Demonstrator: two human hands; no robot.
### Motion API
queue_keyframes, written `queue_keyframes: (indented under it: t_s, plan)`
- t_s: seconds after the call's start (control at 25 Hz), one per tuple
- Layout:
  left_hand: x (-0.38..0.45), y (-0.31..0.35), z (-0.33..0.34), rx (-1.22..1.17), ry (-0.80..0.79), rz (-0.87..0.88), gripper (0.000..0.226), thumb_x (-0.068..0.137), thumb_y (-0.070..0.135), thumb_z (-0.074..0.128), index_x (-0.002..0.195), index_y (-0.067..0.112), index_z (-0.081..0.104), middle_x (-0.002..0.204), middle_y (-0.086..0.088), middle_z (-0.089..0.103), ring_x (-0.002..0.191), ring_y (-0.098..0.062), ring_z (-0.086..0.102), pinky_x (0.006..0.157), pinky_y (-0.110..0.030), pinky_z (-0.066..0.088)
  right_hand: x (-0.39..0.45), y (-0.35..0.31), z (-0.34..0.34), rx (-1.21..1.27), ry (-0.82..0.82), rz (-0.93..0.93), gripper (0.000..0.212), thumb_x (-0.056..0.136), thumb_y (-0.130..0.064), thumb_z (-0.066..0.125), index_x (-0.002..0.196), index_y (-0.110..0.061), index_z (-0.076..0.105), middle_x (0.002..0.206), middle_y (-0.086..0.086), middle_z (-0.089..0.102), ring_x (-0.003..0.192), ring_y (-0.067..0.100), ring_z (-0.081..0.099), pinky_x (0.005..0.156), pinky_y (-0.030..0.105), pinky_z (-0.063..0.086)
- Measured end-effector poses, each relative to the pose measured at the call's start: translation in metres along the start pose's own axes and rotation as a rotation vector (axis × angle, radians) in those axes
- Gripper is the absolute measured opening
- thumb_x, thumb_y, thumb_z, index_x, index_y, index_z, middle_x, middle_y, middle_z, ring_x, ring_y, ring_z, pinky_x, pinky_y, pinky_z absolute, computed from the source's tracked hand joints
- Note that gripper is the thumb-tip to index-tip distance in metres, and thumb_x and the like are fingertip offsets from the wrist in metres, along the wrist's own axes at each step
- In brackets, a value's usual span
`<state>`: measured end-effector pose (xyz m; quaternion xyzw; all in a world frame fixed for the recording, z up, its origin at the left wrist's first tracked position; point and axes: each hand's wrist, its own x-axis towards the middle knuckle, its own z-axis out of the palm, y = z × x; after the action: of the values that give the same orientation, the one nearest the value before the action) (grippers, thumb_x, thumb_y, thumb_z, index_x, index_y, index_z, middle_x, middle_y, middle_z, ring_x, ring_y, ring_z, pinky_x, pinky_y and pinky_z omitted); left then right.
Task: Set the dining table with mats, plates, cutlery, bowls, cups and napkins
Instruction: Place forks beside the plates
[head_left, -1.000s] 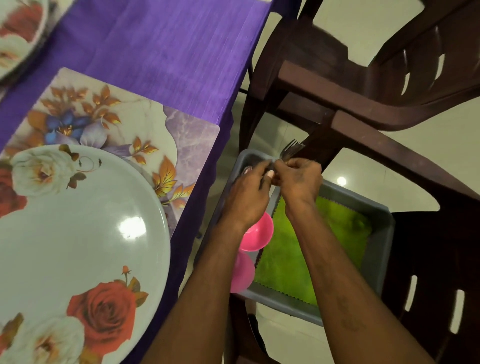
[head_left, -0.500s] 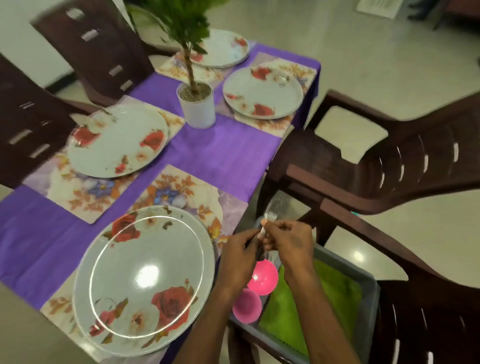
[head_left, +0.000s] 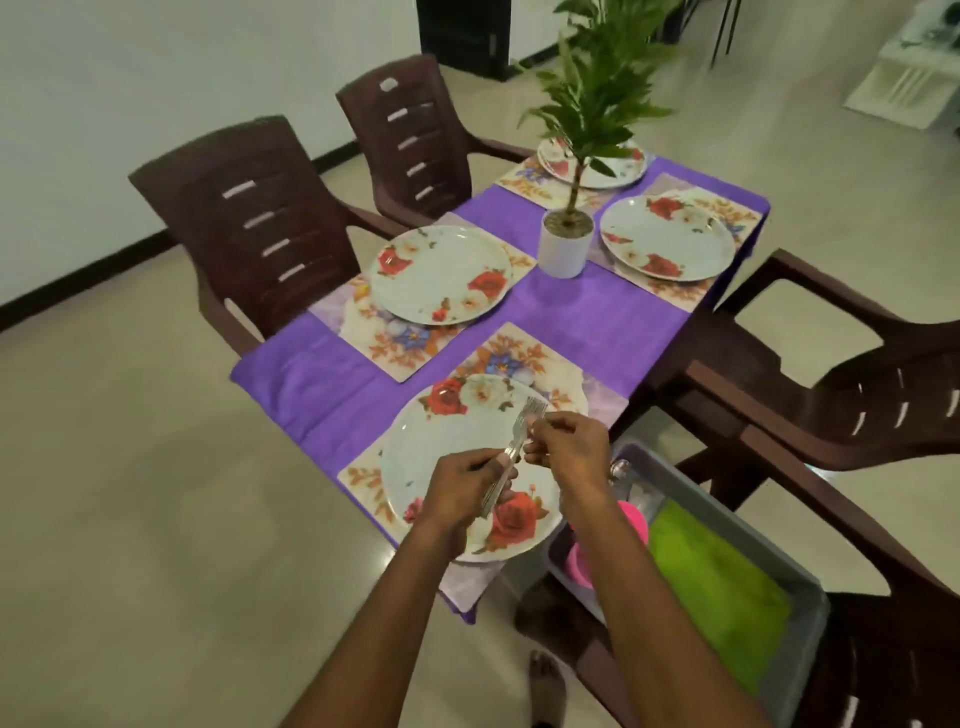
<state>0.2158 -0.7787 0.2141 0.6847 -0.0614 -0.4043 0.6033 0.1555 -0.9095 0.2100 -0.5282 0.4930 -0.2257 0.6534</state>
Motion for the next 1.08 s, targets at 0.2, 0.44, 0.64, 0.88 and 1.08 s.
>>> queue_keyframes:
  t_s: [0.2, 0.44, 0.64, 0.88, 1.08]
  plan:
    - [-0.015, -0.017, -0.104, -0.115, -0.031, -0.1, 0.014, 0.097, 0.01, 0.066, 0.098, 0.003, 0.078, 0.086, -0.014, 0.077, 0.077, -0.022, 0.072, 0.076, -0.033, 0.063, -0.07, 0.028, 0.084, -0.011, 0.087, 0.016, 0.007, 0.087, -0.005, 0.071, 0.082, -0.006, 0.075, 0.063, 0.012, 0.071, 0.055, 0.024, 0.067, 0.053, 0.033, 0.055]
    - [-0.02, -0.008, -0.172, -0.093, -0.036, -0.09, 0.02, 0.102, 0.008, 0.058, 0.088, 0.001, 0.07, 0.072, -0.01, 0.062, 0.062, -0.016, 0.063, 0.051, -0.018, 0.053, -0.123, 0.032, 0.147, -0.004, 0.201, -0.069, 0.007, 0.092, -0.007, 0.067, 0.089, -0.011, 0.072, 0.073, 0.01, 0.072, 0.062, 0.024, 0.071, 0.061, 0.044, 0.062]
    - [0.007, 0.0, -0.187, 0.126, -0.002, -0.006, 0.025, 0.109, 0.015, 0.041, 0.099, 0.005, 0.063, 0.08, -0.007, 0.057, 0.066, -0.014, 0.052, 0.054, -0.022, 0.045, -0.113, 0.014, 0.151, 0.257, 0.156, -0.002, 0.01, 0.103, -0.012, 0.052, 0.11, -0.014, 0.058, 0.095, 0.015, 0.074, 0.081, 0.027, 0.076, 0.067, 0.032, 0.062]
    - [0.045, -0.008, -0.214, 0.272, 0.107, -0.066, 0.022, 0.104, 0.008, 0.036, 0.093, 0.007, 0.055, 0.073, -0.001, 0.054, 0.069, -0.02, 0.044, 0.053, -0.029, 0.03, -0.089, 0.049, 0.156, 0.086, 0.266, 0.232, 0.023, 0.103, -0.015, 0.045, 0.125, -0.021, 0.045, 0.104, 0.017, 0.061, 0.071, 0.022, 0.062, 0.053, 0.028, 0.051]
    - [0.073, -0.034, -0.195, 0.365, 0.04, -0.146, 0.023, 0.096, 0.008, 0.038, 0.081, 0.012, 0.054, 0.095, -0.014, 0.075, 0.065, -0.024, 0.047, 0.058, -0.039, 0.041, -0.1, 0.106, 0.162, -0.038, 0.401, 0.361, 0.041, 0.098, -0.019, 0.048, 0.137, -0.009, 0.041, 0.124, 0.006, 0.056, 0.108, 0.031, 0.057, 0.071, 0.027, 0.044]
